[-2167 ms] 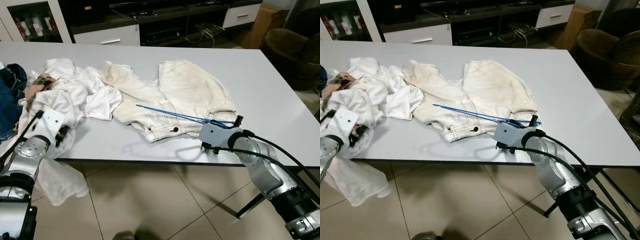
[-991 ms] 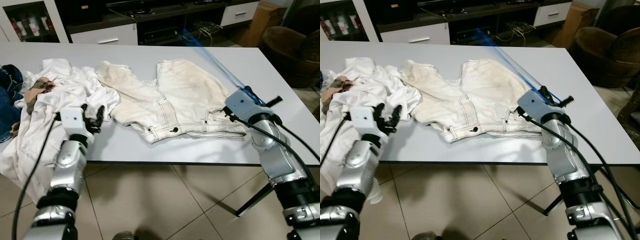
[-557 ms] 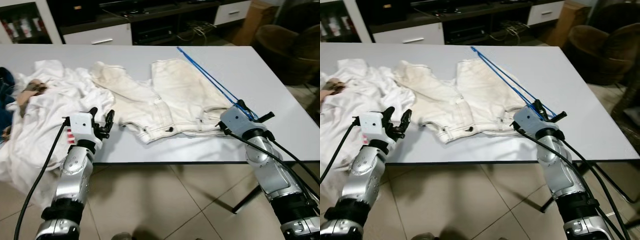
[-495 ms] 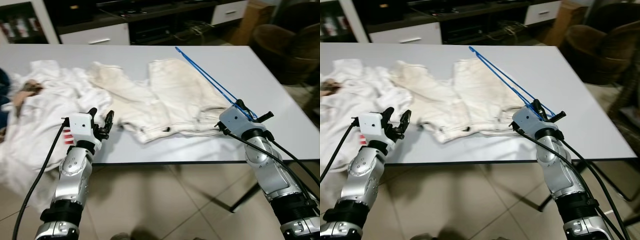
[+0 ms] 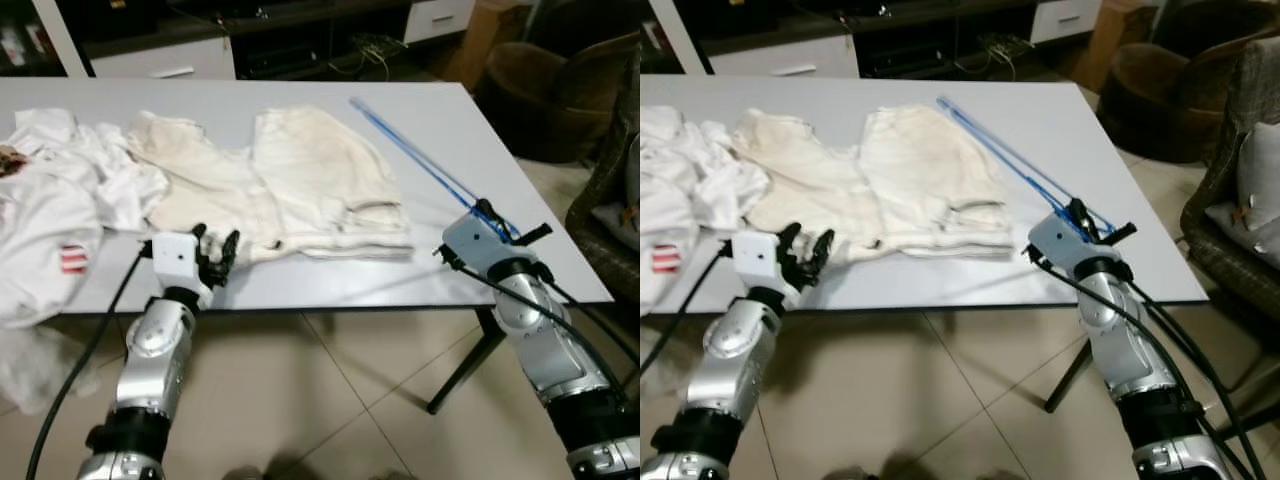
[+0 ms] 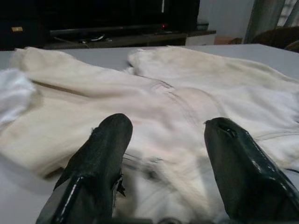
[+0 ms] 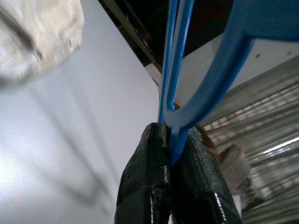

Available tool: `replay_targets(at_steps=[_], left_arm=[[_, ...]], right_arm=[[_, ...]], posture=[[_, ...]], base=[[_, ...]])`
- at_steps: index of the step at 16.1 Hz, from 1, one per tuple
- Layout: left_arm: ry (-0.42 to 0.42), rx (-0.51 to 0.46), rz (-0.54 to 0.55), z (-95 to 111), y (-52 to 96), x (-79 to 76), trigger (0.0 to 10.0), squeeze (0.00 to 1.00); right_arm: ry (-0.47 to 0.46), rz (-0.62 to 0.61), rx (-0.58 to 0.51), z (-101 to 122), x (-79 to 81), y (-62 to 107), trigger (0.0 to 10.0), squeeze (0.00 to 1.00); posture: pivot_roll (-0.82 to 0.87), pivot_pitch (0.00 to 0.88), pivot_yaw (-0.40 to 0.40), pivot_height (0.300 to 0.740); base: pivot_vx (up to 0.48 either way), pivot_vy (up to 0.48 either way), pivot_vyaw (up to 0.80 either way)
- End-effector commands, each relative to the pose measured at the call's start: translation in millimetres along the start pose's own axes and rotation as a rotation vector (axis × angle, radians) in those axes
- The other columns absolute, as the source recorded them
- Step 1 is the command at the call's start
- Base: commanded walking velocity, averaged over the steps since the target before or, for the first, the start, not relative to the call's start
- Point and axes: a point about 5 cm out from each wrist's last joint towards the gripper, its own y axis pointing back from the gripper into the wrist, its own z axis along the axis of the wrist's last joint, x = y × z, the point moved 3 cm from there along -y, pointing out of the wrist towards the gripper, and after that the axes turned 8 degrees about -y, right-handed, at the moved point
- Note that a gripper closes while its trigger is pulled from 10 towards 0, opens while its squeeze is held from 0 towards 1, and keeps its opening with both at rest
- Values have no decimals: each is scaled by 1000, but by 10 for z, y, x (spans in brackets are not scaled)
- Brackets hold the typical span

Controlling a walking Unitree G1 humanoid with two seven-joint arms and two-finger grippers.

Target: Hang hanger

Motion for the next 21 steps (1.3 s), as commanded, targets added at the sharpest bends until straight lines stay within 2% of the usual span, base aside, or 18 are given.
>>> replay_targets(at_steps=[1,3,6,10,11,13,15,16,17,18,21], left_arm=[[-9,-1,-30,28,-37,-57,10000,0],[-34,-7,-47,60,-49,-59,10000,0],[-130,-14,-91,75,-29,-52,10000,0],[-202,-28,-122,150,-37,31,10000,0],[-223,-29,-165,160,-27,35,10000,0],[-342,20,-273,51,13,0,10000,0],[-317,37,-299,60,-11,30,10000,0],[-380,70,-338,38,-59,88,10000,0],[-425,73,-326,63,-122,143,10000,0],[-432,67,-305,102,-173,184,10000,0],[-498,64,-291,165,-267,224,10000,0]], right_arm=[[-4,-10,18,-42,-20,20,10000,0],[-8,-2,20,-49,5,30,10000,0],[-10,11,17,-40,26,28,10000,0],[-6,54,13,-34,124,64,10000,0],[15,84,-6,1,185,89,10000,0],[139,182,-70,28,306,207,10000,0],[175,208,-91,40,297,243,10000,0],[217,204,-99,52,241,255,10000,0],[256,226,-125,78,239,297,10000,0],[286,247,-145,94,264,338,10000,0],[371,317,-187,83,388,479,10000,0]], posture=[[76,40,27,740],[79,41,30,740],[87,44,31,740],[106,62,31,740],[102,67,16,740],[91,62,17,740],[70,57,16,740],[48,56,13,740],[37,60,9,740],[33,58,7,740],[34,50,13,740]], base=[[0,0,0],[0,0,0],[0,0,0],[0,0,0],[0,0,0],[0,0,0],[0,0,0],[0,0,0],[0,0,0],[0,0,0],[0,0,0]])
